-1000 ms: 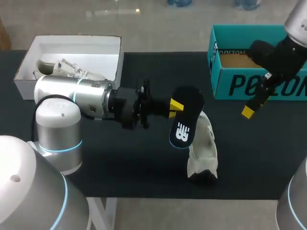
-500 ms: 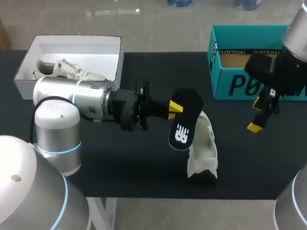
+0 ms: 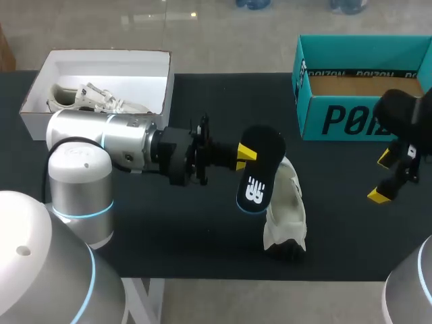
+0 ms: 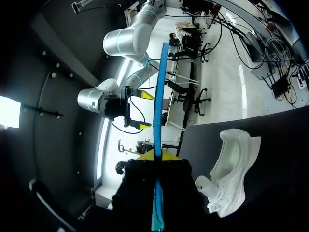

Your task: Take the shoe out of the shoebox, open the shoe tongue, remove and reinsert the insole, then place the shoe into the shoebox

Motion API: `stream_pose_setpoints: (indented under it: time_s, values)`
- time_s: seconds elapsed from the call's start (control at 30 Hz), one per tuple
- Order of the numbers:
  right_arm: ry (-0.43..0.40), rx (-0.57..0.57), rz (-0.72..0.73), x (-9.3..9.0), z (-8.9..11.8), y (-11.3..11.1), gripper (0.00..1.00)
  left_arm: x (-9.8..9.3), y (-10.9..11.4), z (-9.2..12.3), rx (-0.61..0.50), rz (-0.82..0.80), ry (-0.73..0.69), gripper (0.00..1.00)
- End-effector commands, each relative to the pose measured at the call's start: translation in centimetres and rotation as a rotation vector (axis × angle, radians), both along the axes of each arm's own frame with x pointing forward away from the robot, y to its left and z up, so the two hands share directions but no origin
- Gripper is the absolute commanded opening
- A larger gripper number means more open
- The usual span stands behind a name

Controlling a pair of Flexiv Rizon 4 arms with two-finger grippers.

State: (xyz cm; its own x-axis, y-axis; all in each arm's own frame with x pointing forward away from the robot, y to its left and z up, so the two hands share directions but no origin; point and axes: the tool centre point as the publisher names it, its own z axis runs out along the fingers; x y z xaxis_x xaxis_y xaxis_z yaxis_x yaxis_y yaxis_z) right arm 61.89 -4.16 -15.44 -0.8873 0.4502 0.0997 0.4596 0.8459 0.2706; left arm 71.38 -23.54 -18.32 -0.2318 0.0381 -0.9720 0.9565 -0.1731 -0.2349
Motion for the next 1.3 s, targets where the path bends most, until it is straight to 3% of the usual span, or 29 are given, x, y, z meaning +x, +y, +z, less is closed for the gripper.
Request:
stream_pose_setpoints:
  time_s: [0.03,1.3]
  values:
    - [-0.051,0.026,-0.010,-1.21,0.20,-0.58,1.00,-0.12,-0.06,-0.09,0.000,-0.001,-0.002,0.00]
    - [-0.026,0.012,-0.006,-1.24,0.65,-0.38,1.00,-0.12,-0.04,-0.06,0.016,0.029,0.005,0.00]
